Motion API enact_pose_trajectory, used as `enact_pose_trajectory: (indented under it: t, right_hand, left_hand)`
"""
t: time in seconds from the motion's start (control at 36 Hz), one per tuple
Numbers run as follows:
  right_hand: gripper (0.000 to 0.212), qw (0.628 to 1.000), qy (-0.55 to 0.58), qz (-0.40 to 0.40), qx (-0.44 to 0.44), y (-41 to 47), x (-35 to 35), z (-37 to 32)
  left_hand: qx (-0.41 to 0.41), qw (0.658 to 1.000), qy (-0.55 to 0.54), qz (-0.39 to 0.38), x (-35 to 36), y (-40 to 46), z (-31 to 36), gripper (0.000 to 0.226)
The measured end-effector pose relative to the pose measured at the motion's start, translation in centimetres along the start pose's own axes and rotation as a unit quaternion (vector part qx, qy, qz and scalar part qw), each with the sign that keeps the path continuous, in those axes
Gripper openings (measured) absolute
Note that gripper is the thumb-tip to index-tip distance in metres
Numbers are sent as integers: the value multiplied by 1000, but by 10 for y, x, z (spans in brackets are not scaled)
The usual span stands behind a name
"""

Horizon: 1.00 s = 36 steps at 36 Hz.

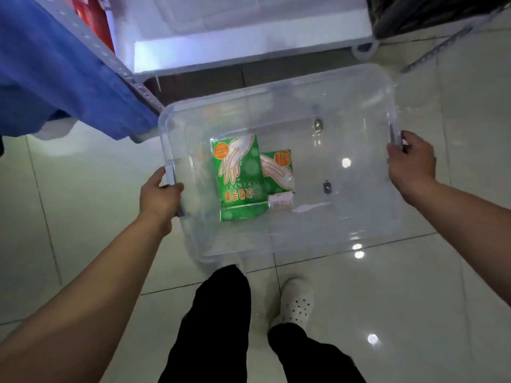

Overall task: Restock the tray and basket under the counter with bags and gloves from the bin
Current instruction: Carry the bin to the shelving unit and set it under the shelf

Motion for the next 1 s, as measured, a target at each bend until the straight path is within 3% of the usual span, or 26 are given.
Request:
enact_pose_trajectory:
  t: [0.25,0.36,0.56,0.61,0.72,0.81,0.92,1.0]
  right_hand:
    - [16,998,-43,23,-28,61,62,62]
    - [35,995,-2,98,17,78,70,90]
    - [34,982,-2,191,-10,115,63,116]
    - [27,986,-2,167,-4,131,65,124]
    - [11,987,156,20,33,162,86,132]
    - [8,980,194,-41,27,161,94,124]
    - [25,984,176,-32,-10,144,101,111]
    - [39,994,110,20,-17,136,99,100]
  left_hand:
    - [84,995,37,-43,82,70,-25,51]
    - [107,990,35,-83,100,81,-17,47]
    - [132,970,5,-203,109,98,-16,47]
    - [155,964,-1,-214,109,106,-20,52]
    - [186,959,-9,-212,104,127,-28,55]
    - [186,961,-12,-205,97,135,-35,54]
    - [147,964,-13,-220,85,135,-42,52]
    - [135,975,5,-177,73,132,-37,33]
Point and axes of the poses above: each hand's wrist, its own y-axis towards the middle knuckle, its own x-axis out of the palm, z = x × y, the point moved 10 cm from there along y, towards the middle knuckle, and after that the axes turned 5 degrees about y, right-handed, at the moved point
